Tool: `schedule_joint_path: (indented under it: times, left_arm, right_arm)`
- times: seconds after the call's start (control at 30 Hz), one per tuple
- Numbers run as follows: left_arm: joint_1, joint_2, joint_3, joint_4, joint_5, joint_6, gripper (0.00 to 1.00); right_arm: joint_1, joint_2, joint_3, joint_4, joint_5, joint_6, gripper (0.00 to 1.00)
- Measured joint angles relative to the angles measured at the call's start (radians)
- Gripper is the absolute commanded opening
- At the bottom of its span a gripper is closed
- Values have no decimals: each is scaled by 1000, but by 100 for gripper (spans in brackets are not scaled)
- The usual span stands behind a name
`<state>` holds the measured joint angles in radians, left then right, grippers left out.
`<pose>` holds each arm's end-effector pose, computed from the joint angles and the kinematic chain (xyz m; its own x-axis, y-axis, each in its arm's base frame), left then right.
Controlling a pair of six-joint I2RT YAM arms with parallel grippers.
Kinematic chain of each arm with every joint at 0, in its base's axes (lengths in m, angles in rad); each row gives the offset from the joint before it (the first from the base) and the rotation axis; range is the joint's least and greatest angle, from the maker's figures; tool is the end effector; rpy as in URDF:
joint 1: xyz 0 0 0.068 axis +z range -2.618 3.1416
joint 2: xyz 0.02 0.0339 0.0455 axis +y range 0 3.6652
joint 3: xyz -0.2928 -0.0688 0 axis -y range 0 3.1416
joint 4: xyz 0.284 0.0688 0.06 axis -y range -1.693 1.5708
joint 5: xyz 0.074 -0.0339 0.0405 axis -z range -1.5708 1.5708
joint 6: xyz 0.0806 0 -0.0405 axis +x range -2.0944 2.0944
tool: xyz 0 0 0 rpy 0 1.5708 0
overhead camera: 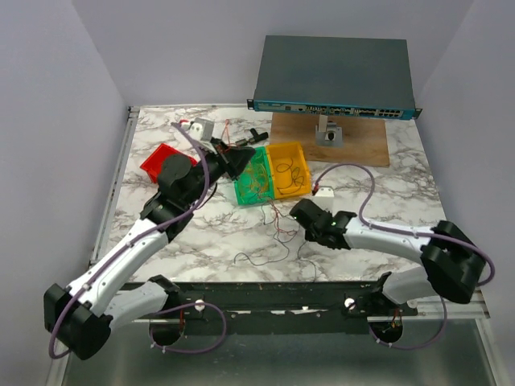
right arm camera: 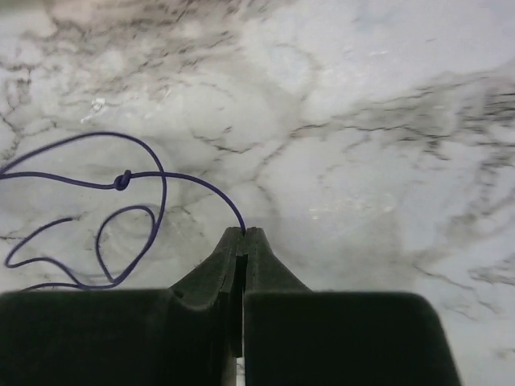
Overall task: Untangle the cables
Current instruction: Untie the cable.
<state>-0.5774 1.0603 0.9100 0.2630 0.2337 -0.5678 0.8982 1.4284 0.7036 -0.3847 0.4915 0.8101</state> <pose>0.2564 -0.1893 0.4029 -0.3098 -0.4226 -0.8517 0.6609 0.5483 -0.5124 0.2138 0.2074 0.1301 -0.7894 0.0340 -0.6130 0.0189 0.9993 0.0311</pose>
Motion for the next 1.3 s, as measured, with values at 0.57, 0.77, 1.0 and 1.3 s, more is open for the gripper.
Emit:
schedule_joint_path:
  times: [0.57, 0.77, 1.0, 1.3]
  left_arm:
    - [134, -398, -295, -161, -759, -40, 0]
    - [170, -397, -340, -169, -824, -77, 0]
    - [171, -358, -340, -125, -666, -80, 0]
    - [151, -397, -349, -126, -464, -80, 0]
  right_arm:
    - [-167, -698, 437, -501, 649, 104, 1]
    - [-167, -738, 581, -608, 758, 51, 1]
    - [-167, -730, 578, -494, 590, -141, 1]
    - [-167, -481, 570, -310, 314, -260, 1]
